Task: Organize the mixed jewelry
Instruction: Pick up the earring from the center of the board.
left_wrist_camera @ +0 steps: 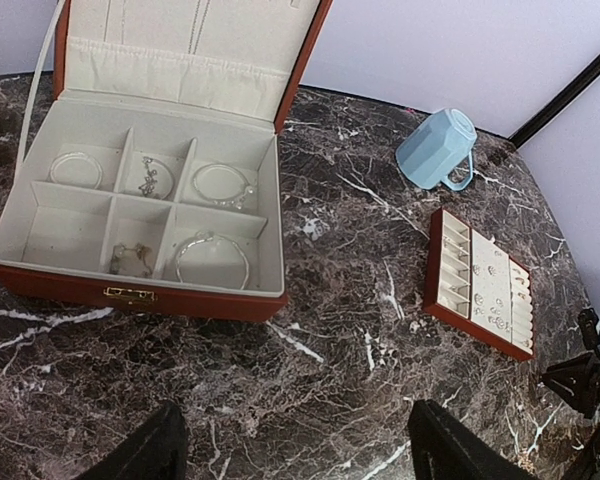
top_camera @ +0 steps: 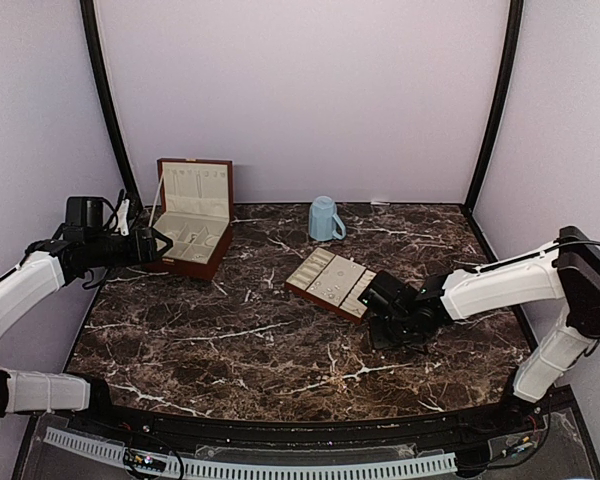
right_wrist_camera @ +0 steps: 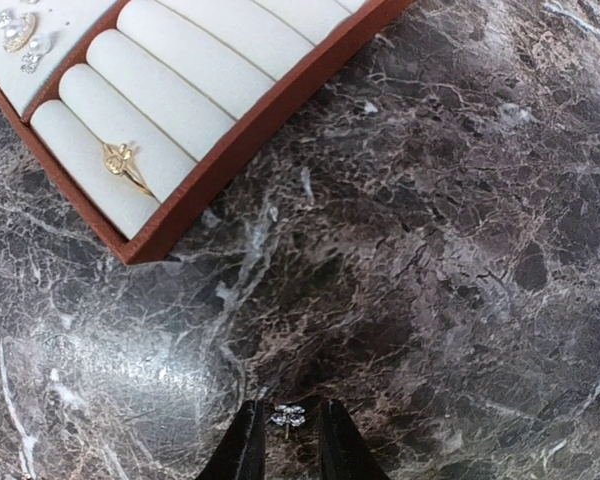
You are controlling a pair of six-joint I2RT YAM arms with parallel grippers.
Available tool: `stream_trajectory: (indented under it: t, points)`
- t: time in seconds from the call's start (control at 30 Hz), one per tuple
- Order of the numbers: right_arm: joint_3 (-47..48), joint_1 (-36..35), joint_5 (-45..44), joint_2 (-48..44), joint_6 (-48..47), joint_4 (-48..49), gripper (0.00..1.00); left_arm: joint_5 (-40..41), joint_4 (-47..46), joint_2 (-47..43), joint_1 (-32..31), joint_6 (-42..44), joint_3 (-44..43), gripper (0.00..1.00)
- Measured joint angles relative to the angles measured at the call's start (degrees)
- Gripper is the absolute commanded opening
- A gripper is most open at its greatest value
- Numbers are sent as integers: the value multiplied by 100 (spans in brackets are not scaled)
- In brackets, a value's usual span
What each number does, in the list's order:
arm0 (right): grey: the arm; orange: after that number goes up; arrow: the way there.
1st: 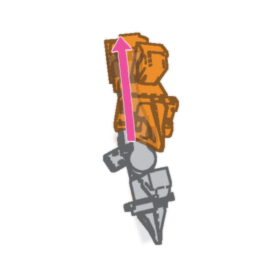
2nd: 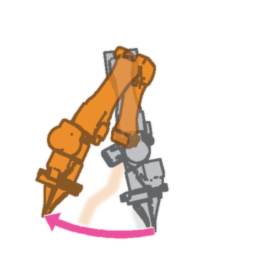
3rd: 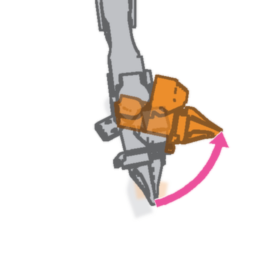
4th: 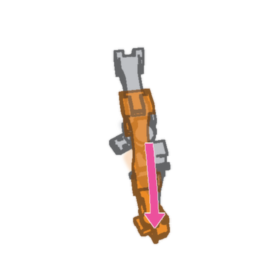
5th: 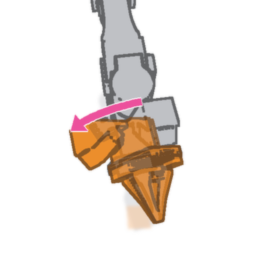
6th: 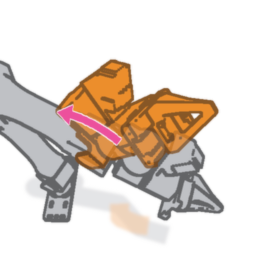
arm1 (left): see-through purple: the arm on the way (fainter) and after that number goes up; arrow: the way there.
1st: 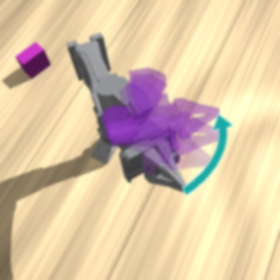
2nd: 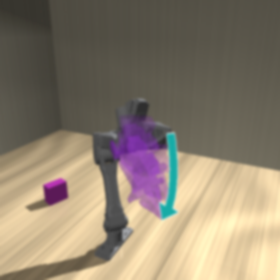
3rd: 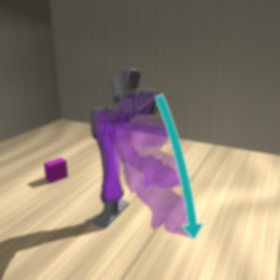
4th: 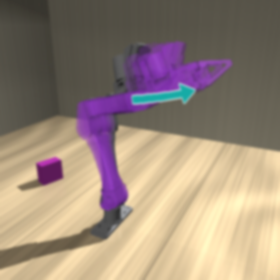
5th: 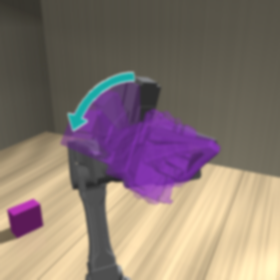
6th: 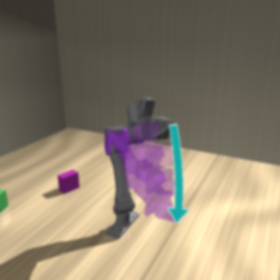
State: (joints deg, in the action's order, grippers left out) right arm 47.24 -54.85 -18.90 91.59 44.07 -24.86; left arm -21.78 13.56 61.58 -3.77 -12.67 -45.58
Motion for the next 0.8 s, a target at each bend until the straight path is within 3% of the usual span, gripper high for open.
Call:
stream_trajectory:
  t: [0.8]
  points:
    - [0, -2, -37, 57, 83, 2, 14, 44, 7, -42, -63, 2, 0, 79]
